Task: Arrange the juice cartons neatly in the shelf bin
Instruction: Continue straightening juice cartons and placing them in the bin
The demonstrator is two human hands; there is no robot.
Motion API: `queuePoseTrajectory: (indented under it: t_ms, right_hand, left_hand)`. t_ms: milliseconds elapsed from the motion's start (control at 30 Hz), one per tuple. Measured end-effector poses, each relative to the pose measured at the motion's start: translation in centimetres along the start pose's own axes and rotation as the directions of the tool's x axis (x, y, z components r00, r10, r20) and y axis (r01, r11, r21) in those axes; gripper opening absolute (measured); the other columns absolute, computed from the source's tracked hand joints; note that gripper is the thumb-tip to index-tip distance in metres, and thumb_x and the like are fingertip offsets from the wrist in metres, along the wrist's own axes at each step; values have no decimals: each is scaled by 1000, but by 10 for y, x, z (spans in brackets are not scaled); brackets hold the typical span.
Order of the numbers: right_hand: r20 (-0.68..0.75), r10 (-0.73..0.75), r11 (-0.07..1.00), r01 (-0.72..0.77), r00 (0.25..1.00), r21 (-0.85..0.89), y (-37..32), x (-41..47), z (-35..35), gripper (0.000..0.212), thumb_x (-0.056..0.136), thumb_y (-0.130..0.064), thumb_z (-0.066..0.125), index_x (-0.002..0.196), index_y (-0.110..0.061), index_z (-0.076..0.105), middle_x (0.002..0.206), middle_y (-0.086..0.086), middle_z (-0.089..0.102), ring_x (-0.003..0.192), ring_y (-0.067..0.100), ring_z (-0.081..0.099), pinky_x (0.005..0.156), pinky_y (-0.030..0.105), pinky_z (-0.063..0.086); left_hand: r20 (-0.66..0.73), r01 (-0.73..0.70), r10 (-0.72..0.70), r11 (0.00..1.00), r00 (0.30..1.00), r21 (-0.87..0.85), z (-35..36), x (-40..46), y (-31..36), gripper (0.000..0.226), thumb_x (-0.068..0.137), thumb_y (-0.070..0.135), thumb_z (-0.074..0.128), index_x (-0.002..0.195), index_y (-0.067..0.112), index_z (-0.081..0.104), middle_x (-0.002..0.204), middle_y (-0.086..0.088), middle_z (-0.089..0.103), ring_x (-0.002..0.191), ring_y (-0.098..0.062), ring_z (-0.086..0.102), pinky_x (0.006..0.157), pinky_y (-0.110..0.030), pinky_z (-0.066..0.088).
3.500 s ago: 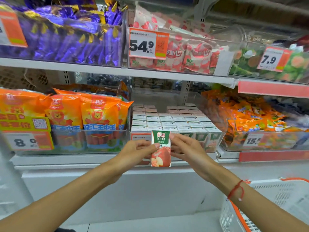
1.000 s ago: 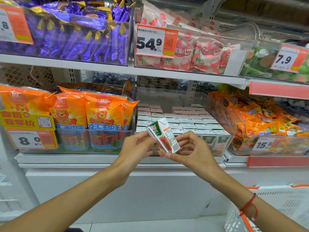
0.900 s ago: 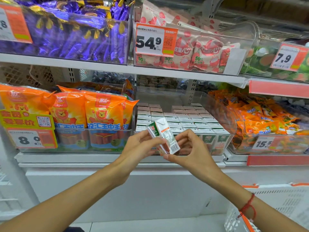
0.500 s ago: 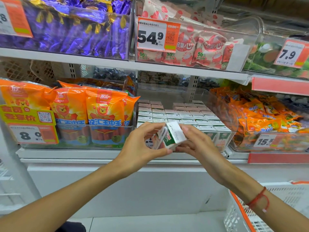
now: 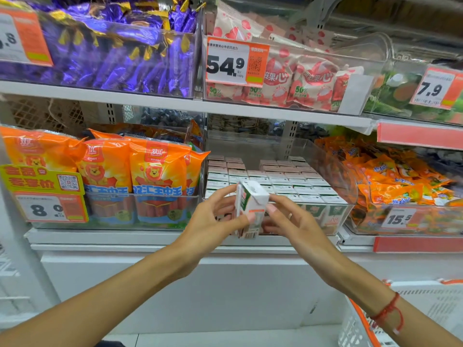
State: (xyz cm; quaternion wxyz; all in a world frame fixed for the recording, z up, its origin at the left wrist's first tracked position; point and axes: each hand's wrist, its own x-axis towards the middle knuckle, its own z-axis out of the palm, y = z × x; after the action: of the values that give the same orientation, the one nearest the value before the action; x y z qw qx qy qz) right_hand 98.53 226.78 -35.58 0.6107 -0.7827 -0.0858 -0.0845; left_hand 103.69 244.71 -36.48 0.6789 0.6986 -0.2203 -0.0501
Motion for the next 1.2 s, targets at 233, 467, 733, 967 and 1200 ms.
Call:
queuePoseTrajectory:
  t_ms: [233,467,733,967,1200]
  right_hand:
    - [20,-40,998,41,999,-40,-4,0,1,32,85,-38,63,117,-40,65,110,-15,71,100,5,67,78,15,53]
    - [-24,45,999,-45,999,8,-9,0,1,36,74,-48,64,109,-39,70,100,-15,73,94,3,69,75,14,54]
    - [19,133,988,-134,991,76,-15,-2,3,60,64,-66,64,118,-41,64,113,-11,69,101,5,68,92,31,55]
    - [-33,78,997,-77,996,17,-16,1,-1,29,76,-51,69,104,-41,74,101,-10,73,91,5,71,71,15,55]
    - [47,164,978,-168,985,124,-10,-1,1,47,70,-51,72,113,-33,66,108,-10,73,99,5,69,81,23,57]
  left_hand:
    - [158,293,-251,879,955,-376,-3,0,8,47,82,38,69,127,32,56,108,2,74,100,-15,71,80,-26,58]
    - [171,382,-342,817,924,-433,0,0,8,46,79,40,70,122,29,61,100,-5,76,94,-19,73,69,-25,59]
    - [202,423,-375,735,905,-531,4,5,10,30,88,39,65,112,22,67,99,-17,75,94,-25,73,67,-28,60]
    - [268,512,-444,645,855,-567,2,5,12,48,86,48,65,124,19,60,99,-18,74,91,-25,74,66,-32,61]
    - [182,186,-128,916,975,-355,9,7,10,46,97,23,54,141,31,43,115,-2,72,106,-19,69,92,-36,56]
